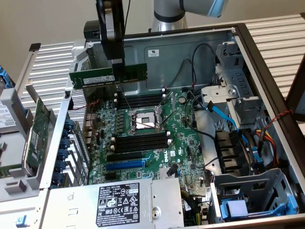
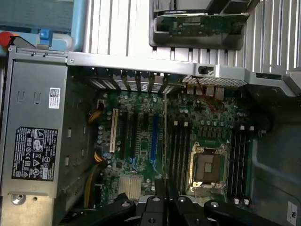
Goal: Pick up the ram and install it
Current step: 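Pick up the ram and move it above insertion slot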
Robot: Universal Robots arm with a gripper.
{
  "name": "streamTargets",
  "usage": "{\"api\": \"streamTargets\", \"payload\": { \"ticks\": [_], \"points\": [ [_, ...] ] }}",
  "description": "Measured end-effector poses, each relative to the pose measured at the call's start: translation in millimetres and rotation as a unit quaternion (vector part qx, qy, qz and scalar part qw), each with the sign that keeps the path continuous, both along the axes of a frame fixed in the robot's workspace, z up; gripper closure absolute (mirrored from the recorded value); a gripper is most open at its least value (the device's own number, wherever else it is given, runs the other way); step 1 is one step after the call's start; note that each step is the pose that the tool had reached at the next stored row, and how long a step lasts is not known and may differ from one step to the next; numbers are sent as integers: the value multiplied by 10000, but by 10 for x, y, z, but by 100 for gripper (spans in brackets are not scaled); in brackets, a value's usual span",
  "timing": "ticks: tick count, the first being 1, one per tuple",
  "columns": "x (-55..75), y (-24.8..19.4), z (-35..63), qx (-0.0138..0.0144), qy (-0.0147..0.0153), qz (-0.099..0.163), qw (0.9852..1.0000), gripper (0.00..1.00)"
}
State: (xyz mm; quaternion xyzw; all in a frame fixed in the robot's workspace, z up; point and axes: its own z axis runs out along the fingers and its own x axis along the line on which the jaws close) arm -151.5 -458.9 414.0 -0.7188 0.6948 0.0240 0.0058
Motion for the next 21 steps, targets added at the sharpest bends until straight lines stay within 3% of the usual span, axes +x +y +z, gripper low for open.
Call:
{"api": "streamTargets", "payload": {
  "ticks": [7,11,14,17,21],
  "points": [
    [77,215,-12,0,-54,0,10000,87],
    [174,270,-20,1,-56,2,10000,87],
    [233,304,-23,-3,-40,2,10000,87],
    [249,364,-26,-12,-40,1,10000,87],
    [250,402,-38,-15,-39,-24,10000,87]
  ]
}}
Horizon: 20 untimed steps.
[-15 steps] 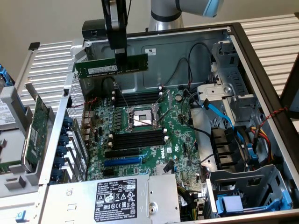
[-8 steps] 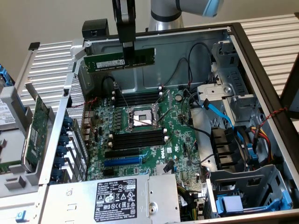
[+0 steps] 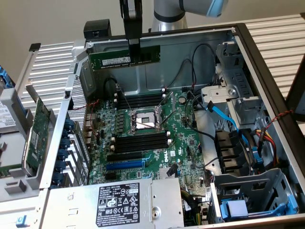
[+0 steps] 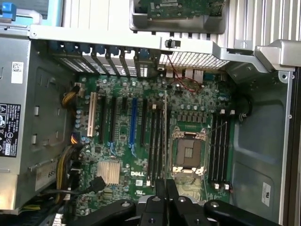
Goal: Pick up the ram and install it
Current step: 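Pick up the ram and move it above insertion slot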
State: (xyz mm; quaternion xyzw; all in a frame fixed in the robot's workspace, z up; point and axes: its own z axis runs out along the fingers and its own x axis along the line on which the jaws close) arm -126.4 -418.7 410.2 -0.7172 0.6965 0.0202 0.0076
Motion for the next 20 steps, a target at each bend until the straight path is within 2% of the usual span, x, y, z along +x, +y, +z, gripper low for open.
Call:
{"api": "streamTargets", "payload": {
  "ticks": [9,20],
  "points": [
    [34,85,-68,1,0,-136,9999,87],
    [168,111,-90,15,0,-221,9998,87]
  ]
}}
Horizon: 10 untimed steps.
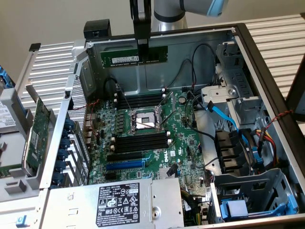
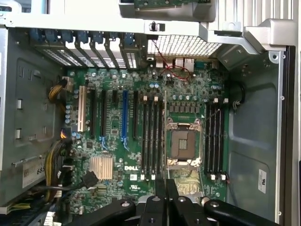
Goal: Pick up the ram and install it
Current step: 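Pick up the ram and move it above insertion slot, then insert the ram into the slot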
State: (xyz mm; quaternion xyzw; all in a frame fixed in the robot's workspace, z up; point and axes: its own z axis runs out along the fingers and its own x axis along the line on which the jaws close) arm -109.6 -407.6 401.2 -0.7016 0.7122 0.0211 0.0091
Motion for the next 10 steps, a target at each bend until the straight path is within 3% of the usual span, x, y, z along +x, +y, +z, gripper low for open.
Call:
{"api": "streamTargets", "payload": {
  "ticks": [10],
  "points": [
    [36,1,-30,23,0,-91,10000,87]
  ]
}}
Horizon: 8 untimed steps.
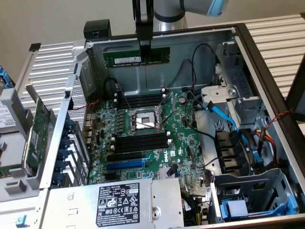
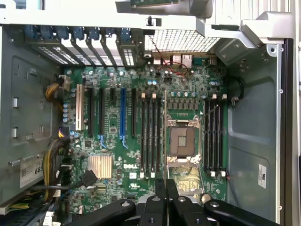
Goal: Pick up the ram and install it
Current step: 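Insert the ram into the slot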
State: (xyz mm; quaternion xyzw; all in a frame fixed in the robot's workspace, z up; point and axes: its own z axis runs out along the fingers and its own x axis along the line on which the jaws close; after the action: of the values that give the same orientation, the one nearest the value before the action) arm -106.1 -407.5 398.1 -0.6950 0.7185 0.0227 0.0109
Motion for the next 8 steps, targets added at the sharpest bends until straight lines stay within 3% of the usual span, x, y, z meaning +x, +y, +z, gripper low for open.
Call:
{"api": "streamTargets", "payload": {
  "ticks": [8],
  "points": [
    [8,7,-38,-1,0,-35,10000,87]
  ]
}}
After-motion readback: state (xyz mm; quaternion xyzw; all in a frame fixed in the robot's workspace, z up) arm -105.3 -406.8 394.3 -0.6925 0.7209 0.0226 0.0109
